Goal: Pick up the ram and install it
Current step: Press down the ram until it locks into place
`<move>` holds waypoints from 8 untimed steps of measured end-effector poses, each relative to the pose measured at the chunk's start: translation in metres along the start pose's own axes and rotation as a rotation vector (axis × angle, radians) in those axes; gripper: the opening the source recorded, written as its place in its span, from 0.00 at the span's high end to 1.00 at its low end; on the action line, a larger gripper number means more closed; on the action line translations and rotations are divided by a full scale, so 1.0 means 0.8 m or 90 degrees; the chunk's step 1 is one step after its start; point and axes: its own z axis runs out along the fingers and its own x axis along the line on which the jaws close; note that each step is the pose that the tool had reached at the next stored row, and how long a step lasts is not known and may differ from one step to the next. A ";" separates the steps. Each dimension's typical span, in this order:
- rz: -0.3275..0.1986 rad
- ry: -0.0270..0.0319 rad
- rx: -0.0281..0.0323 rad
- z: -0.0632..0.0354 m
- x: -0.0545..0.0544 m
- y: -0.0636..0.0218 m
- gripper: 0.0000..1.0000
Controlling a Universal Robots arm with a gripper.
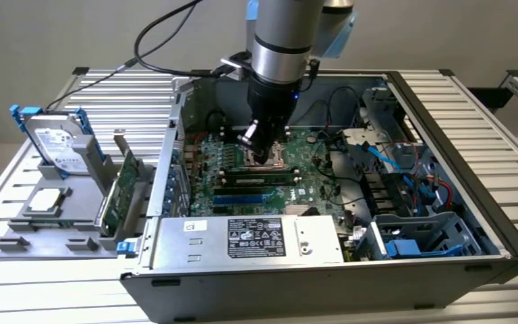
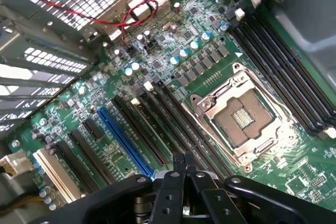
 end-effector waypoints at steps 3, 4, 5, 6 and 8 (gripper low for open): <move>0.028 -0.0022 -0.0013 0.000 0.000 0.000 0.89; 0.037 -0.0030 -0.0016 0.000 0.000 0.000 0.89; 0.045 -0.0039 -0.0017 0.000 0.000 0.000 0.89; 0.054 -0.0048 -0.0018 0.000 0.000 0.000 0.89; 0.070 -0.0068 -0.0018 0.000 0.000 0.000 0.89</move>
